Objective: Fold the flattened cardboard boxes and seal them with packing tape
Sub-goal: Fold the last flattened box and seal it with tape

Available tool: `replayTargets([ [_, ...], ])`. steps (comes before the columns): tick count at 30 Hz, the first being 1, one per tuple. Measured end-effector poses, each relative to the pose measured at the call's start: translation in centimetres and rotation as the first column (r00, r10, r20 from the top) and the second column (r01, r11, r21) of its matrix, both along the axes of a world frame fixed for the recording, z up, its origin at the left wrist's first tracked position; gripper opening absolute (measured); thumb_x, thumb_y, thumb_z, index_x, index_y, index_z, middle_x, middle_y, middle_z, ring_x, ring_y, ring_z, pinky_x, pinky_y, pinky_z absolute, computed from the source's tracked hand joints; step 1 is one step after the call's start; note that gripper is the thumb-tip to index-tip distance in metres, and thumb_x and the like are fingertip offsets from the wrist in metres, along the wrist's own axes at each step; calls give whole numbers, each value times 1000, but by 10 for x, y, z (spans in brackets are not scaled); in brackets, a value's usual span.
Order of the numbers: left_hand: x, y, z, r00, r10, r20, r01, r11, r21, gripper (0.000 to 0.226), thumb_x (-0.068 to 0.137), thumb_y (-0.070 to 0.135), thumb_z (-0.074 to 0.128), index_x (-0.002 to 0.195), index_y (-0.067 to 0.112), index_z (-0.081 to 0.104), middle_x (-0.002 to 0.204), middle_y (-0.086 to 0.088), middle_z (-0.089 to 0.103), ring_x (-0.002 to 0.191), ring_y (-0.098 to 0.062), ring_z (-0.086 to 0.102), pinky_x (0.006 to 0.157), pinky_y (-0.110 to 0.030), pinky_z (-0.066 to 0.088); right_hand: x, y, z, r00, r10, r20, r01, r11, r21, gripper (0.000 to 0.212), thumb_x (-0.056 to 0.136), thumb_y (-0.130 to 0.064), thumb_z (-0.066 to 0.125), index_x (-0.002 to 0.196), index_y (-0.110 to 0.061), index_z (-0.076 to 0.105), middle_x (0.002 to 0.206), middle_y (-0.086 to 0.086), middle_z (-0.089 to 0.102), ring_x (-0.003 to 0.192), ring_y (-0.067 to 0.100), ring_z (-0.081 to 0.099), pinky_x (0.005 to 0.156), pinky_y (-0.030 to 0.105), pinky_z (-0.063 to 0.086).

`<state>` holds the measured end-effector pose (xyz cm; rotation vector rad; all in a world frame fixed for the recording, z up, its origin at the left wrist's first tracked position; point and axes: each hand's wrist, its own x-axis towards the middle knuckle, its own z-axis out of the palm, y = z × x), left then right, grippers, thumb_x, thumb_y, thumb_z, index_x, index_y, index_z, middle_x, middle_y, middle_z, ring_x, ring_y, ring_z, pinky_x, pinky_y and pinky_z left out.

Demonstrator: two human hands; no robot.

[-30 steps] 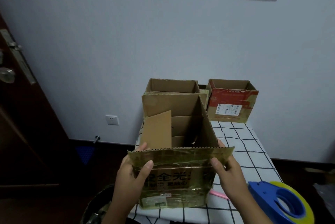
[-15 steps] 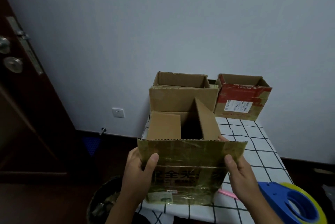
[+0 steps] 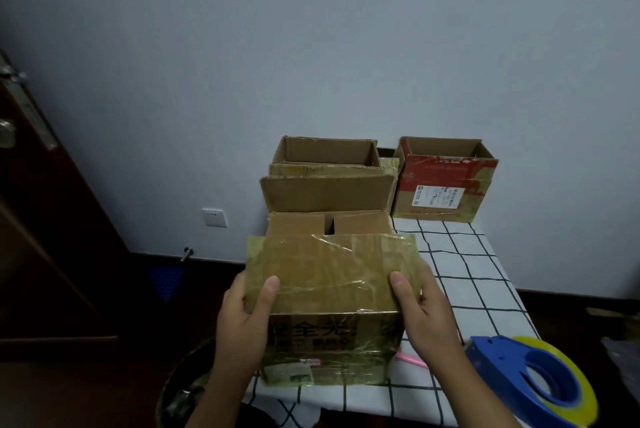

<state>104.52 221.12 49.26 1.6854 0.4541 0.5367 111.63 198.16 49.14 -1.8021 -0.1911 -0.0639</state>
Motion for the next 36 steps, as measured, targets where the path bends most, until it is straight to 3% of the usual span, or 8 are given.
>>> replayTargets([
  [4,7,5,6,1000,-10,-25,10,999,34,70,88,30,69,146,38,31,136,16,47,118,-8,50,91,-31,47,4,3,0,996,-81,47,84,995,-52,84,88,-50,61,150,-54,4,147,-27,33,132,10,44,101,42,48],
  [8,12,14,4,994,-64,-86,73,991,108,79,88,31,69,150,44,22,142,12,38,123,-10,45,86,-25,44,9,3,-3,997,-72,40,75,993,-87,79,91,-38,65,150,-52,14,144,-24,26,138,15,37,108,51,42],
  [15,20,22,10,976,-118,-185,155,967,203,78,89,33,68,149,48,20,149,7,29,131,-14,38,104,-38,40,9,4,-4,999,-50,6,50,998,-31,65,94,-28,63,146,-47,29,137,-19,39,123,9,46,102,42,48],
  [20,51,24,61,949,-206,-240,290,871,397,112,72,53,78,151,50,-1,159,22,-12,147,-14,2,114,-51,21,10,5,-4,997,-79,-22,78,997,-24,79,93,-28,65,154,-38,16,138,-15,38,119,12,47,88,31,49],
  [26,115,38,98,940,-181,-291,337,638,692,78,87,74,38,153,34,21,159,4,24,144,-23,26,115,-53,28,10,4,-3,996,-88,-24,87,995,-45,80,94,-29,64,154,-39,13,137,-15,39,118,13,48,79,23,45],
  [30,84,32,82,905,-191,-381,412,619,669,76,84,76,32,146,33,37,149,5,40,133,-17,39,107,-50,39,9,5,-2,995,-102,7,102,991,-86,73,96,-33,61,154,-40,17,139,-15,39,122,13,48,91,32,47],
  [33,59,32,60,774,-223,-593,596,572,564,89,71,88,32,149,48,23,159,21,17,147,-19,17,115,-54,25,7,6,-2,994,-93,51,99,986,-132,63,99,-33,56,153,-38,25,141,-12,41,124,10,47,100,36,46],
  [36,51,34,43,734,-311,-603,616,678,401,100,64,87,52,150,50,18,156,33,3,148,-14,14,116,-49,23,7,8,-2,994,-81,76,94,980,-177,50,101,-27,53,149,-29,40,137,-14,45,126,6,45,108,34,40],
])
